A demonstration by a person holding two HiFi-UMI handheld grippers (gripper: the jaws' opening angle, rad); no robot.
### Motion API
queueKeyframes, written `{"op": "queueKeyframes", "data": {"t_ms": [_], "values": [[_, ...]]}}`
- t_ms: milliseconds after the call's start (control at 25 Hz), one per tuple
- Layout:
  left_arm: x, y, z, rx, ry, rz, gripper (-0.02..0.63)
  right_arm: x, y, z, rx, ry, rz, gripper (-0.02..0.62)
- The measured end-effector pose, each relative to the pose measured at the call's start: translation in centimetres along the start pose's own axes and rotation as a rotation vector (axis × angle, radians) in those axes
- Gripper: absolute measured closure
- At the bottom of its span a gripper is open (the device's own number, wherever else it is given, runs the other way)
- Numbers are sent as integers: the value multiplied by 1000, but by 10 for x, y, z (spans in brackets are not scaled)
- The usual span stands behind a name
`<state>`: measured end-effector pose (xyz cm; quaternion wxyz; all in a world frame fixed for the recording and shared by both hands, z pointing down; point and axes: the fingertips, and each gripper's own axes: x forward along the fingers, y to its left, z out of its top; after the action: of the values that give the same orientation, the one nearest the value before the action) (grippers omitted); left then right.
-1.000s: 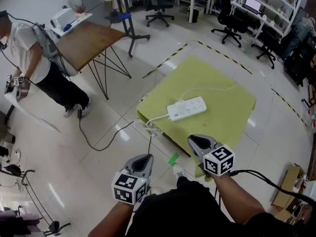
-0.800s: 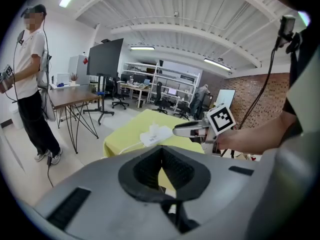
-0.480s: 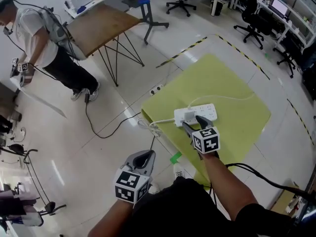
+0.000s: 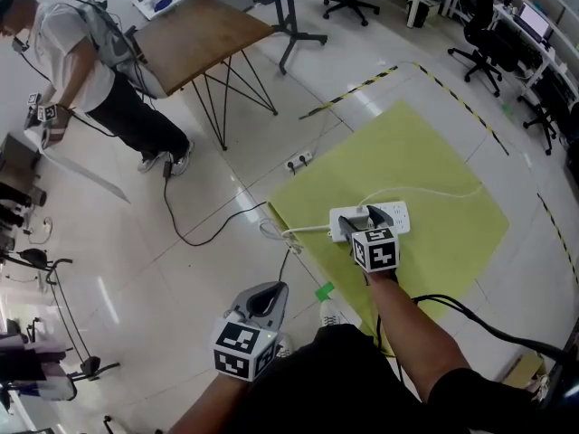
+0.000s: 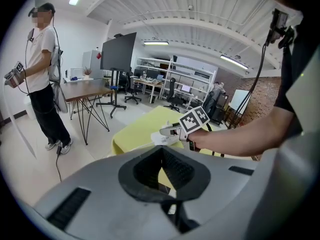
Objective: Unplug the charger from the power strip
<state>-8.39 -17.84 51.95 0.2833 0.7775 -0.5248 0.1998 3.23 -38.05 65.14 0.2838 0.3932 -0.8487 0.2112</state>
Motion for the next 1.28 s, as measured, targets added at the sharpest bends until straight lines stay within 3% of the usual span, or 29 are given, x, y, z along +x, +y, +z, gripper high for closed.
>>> {"op": "queueKeyframes", "data": {"t_ms": [360, 680, 960, 1280], "values": [[-10, 18, -6, -20, 8, 25, 600, 9, 2, 4, -16, 10, -40, 313], [-13, 19, -1, -21, -4, 4, 600, -19, 10, 22, -37, -41, 5, 316], [-9, 11, 2, -23, -19, -46, 600, -76, 39, -39, -127, 199, 165, 314], [-5, -8, 3, -7, -21, -123, 600, -109, 38, -134, -287, 560, 139, 314]]}}
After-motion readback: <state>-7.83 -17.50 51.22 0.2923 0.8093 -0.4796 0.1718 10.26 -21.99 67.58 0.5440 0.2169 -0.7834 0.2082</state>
